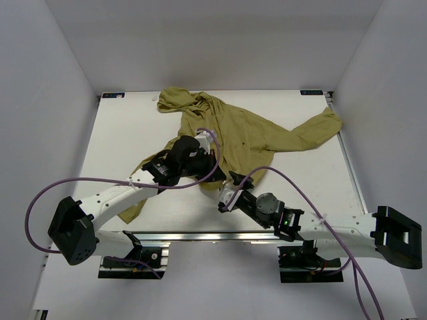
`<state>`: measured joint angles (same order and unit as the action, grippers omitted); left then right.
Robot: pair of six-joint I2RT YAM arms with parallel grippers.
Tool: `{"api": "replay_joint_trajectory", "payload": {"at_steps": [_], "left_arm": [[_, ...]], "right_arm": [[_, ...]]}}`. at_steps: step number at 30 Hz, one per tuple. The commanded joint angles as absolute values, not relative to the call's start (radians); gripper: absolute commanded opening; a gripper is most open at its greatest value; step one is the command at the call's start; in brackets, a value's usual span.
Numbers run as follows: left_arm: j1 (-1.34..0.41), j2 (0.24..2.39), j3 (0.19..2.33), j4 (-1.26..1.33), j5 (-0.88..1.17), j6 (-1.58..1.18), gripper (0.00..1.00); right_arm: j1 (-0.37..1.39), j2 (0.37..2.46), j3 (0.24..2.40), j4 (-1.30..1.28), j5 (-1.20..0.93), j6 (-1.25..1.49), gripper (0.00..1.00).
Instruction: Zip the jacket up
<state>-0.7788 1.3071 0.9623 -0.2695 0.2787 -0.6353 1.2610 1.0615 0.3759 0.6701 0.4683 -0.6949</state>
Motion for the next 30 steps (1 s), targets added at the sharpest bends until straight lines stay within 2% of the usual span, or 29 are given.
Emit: {"api": "replay_joint_trajectory", "payload": {"at_steps": [1,4,5,7,8,10,11,13,17,19,26,30], "left_arm": [[-0.775,1.269,0.988,-0.262,0.304,-0.623,0.00],[-0.775,1.269,0.985,-0.258,0.307,-0.623,0.00],[-0.775,1.269,0.983,-0.256,0.310,-0.621,0.00],[-0.775,1.269,0.983,-0.252,0.318,-0.620,0.00],[-0.776,1.270,0.983,-0.249,0.321,-0.618,0.00],[-0.776,1.273,0.983,-0.252,0.327,-0.617,0.00],[-0.775,1.275,0.983,-0.249,0.328,-0.615,0.00],[-0.775,1.278,0.982,-0.245,0.336,-0.614,0.00],[-0.775,1.279,0.977,-0.241,0.341,-0.611,0.00],[-0.775,1.279,0.977,-0.244,0.342,-0.611,0.00],[-0.775,1.276,0.969,-0.250,0.342,-0.603,0.00],[-0.775,1.279,0.966,-0.261,0.341,-0.601,0.00]], "right_arm": [[1.253,1.052,0.403,0.739,0.456,-0.673,0.71],[1.247,1.037,0.402,0.730,0.433,-0.649,0.64],[1.246,1.034,0.402,0.724,0.428,-0.646,0.57],[1.243,1.028,0.400,0.718,0.419,-0.637,0.50],[1.241,1.023,0.400,0.709,0.408,-0.634,0.41],[1.238,1.013,0.402,0.703,0.376,-0.604,0.33],[1.232,1.006,0.402,0.701,0.361,-0.597,0.25],[1.226,1.005,0.405,0.700,0.347,-0.578,0.23],[1.213,1.000,0.410,0.675,0.344,-0.554,0.04],[1.203,0.989,0.410,0.669,0.327,-0.529,0.00],[1.118,0.954,0.413,0.672,0.328,-0.356,0.00],[1.039,0.911,0.414,0.646,0.223,-0.232,0.00]]}}
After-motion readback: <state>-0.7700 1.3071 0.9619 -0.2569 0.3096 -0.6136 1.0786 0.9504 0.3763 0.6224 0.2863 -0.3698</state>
